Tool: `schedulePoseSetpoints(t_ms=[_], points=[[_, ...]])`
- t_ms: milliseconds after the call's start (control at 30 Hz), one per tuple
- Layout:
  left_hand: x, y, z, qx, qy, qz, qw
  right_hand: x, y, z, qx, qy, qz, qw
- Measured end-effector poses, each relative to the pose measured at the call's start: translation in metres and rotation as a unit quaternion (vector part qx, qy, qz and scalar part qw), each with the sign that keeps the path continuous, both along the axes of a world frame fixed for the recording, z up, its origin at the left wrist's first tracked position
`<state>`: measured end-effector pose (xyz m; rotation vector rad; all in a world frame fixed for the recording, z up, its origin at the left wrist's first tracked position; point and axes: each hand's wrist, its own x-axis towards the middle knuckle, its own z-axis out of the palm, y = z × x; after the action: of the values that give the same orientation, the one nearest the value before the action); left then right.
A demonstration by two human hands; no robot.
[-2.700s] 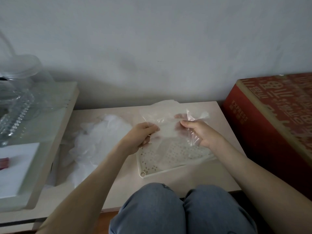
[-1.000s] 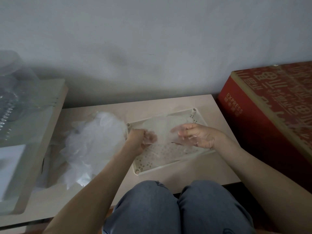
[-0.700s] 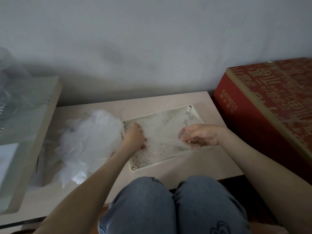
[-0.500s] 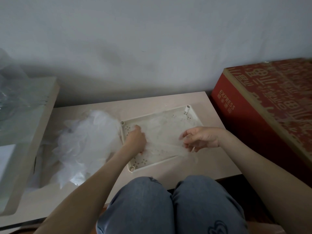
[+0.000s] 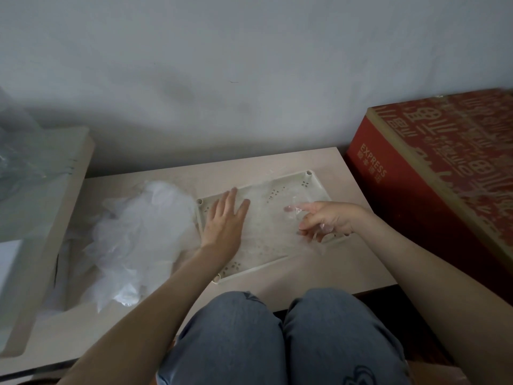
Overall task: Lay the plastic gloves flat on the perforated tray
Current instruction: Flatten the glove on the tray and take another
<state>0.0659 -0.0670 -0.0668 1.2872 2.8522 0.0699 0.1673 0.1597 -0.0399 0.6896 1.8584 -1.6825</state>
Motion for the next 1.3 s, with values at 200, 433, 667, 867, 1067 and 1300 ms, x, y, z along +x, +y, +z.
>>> schedulePoseSetpoints(t_ms=[200,433,667,867,1067,1300], points=[[-0.01,0.006,-0.027,-0.091,-0.06,-0.143,0.984,-0.008,0.003,-0.001,0.034,-0.021,-0.029,0.999],[-0.013,0.005,-0.044,-0.092,-0.109,-0.127,0.982,-0.006,0.015,0.001,0.165,-0.038,-0.057,0.984],[-0.011,0.006,-0.05,-0.082,-0.075,-0.114,0.987,-0.016,-0.003,-0.007,0.541,0.151,-0.037,0.827],[-0.009,0.005,-0.052,-0.087,-0.077,-0.115,0.987,-0.021,-0.034,-0.03,0.532,0.161,0.228,0.8],[-0.011,0.004,-0.056,-0.085,-0.076,-0.119,0.986,-0.01,-0.023,-0.041,0.536,0.043,0.228,0.812],[-0.017,0.006,-0.056,-0.079,-0.097,-0.117,0.985,-0.009,-0.019,-0.039,0.597,0.088,0.132,0.786]])
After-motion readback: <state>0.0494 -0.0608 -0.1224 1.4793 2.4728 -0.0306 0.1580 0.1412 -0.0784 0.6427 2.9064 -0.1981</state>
